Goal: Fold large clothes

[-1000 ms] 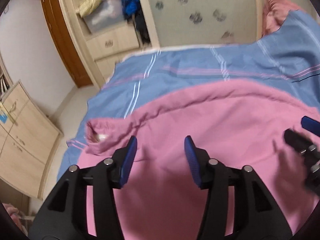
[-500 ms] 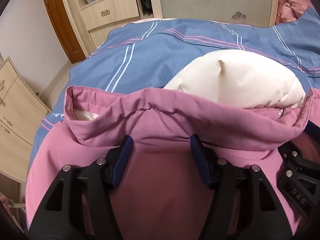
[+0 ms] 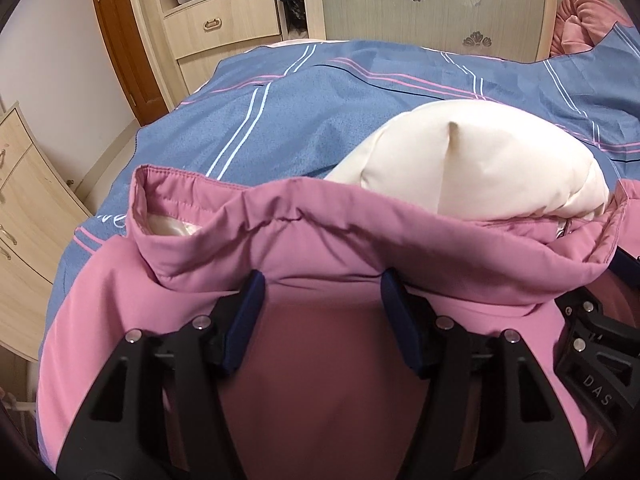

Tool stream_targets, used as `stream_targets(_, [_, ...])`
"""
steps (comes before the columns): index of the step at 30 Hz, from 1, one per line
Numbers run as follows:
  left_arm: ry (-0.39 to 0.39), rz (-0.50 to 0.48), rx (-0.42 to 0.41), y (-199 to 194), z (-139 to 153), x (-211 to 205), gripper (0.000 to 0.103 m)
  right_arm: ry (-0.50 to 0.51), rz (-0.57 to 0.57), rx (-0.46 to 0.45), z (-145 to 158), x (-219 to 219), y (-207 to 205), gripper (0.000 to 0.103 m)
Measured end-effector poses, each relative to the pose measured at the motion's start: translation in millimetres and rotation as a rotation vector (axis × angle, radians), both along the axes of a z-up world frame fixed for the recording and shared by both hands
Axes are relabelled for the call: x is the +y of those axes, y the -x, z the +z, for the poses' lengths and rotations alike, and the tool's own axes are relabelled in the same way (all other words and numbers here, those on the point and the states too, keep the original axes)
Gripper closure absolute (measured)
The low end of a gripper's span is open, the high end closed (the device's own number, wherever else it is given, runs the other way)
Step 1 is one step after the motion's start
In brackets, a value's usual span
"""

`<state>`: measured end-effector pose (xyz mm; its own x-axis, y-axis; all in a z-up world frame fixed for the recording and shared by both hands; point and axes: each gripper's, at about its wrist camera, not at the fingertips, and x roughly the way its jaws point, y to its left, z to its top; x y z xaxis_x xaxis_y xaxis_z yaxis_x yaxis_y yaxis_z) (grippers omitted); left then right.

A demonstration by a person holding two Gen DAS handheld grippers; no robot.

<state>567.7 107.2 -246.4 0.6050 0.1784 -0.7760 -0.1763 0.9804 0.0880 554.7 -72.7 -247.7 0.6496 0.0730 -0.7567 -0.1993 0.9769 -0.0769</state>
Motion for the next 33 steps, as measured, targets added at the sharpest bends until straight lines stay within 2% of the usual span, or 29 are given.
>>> stream_targets(12, [-0.011,0.002,-0.003,0,-1,-1,0.039,0.005,0.002,-0.001,0,2,-3,0.03])
stream_targets(15, [0.023,-0.019,-0.014,10,22,4,0.04,0.01,0.033,0.019,19,-4,2,0.029])
stream_targets(17, [0.094,-0.018,-0.048,38,49,11,0.042,-0.047,0.028,-0.001,42,-24,23,0.026])
stream_targets(18, [0.124,-0.028,-0.091,58,63,13,0.04,-0.107,0.017,-0.023,57,-43,43,0.025])
stream_targets(20, [0.083,-0.026,-0.161,101,85,16,0.029,-0.175,0.002,-0.076,79,-80,87,0.017])
stream_targets(22, [0.05,-0.013,-0.166,133,90,24,0.029,-0.116,-0.024,-0.122,87,-112,129,0.017])
stream_targets(24, [0.071,-0.002,-0.107,144,80,32,0.029,-0.047,-0.062,-0.088,76,-138,151,0.017])
stream_targets(26, [0.055,-0.002,-0.055,145,67,31,0.03,-0.031,-0.107,-0.019,54,-159,158,0.017])
stream_targets(28, [0.01,-0.01,0.002,140,48,25,0.029,-0.042,-0.148,0.048,28,-176,157,0.017])
stream_targets(30, [-0.05,-0.016,0.022,136,34,17,0.026,-0.064,-0.138,0.085,9,-178,152,0.016])
stream_targets(33, [-0.014,0.011,0.057,126,23,16,0.025,-0.079,-0.163,0.112,-5,-174,140,0.013])
